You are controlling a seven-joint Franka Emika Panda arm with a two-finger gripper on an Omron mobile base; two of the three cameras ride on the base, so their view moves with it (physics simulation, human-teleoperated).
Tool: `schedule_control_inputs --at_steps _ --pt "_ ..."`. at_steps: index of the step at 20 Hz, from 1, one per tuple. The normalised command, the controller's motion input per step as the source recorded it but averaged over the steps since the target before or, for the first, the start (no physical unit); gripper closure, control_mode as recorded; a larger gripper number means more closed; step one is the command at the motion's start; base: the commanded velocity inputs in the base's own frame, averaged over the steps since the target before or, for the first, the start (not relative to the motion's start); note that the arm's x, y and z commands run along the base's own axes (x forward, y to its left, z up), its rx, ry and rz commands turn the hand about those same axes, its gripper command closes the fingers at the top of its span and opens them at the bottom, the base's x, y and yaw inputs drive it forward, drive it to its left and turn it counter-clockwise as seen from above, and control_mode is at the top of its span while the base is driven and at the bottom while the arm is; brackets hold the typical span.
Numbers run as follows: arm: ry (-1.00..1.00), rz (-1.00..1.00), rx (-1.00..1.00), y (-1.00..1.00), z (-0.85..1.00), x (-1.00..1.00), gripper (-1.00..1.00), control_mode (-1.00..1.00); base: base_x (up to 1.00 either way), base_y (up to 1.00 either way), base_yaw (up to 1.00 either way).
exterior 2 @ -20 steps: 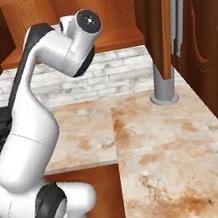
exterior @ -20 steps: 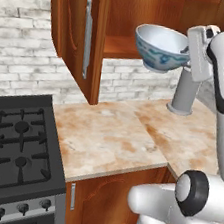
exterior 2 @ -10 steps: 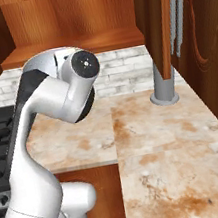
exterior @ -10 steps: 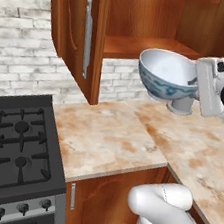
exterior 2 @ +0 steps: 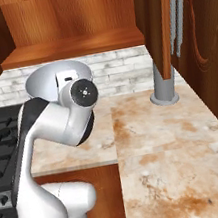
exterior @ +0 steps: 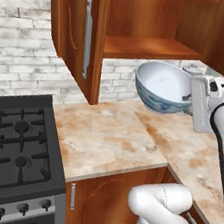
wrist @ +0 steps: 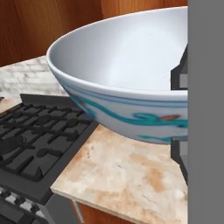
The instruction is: Take the smaller bowl and place it next to the appetizer plate on the dining counter , and place the larger bowl next to the plate with cooked food.
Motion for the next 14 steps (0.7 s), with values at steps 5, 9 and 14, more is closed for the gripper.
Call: schedule_control_inputs --at_steps 5,9,14 --pt "0.00 0.00 0.00 0.00 -0.01 -0.10 1.00 1.00 -0.29 0.00 0.00" --pt "0.00 0.00 0.00 0.00 0.00 0.00 1.00 1.00 -0.80 0.19 0.00" --pt "0.00 0.00 0.00 0.00 0.00 0.00 1.00 1.00 -0.84 0.48 0.01"
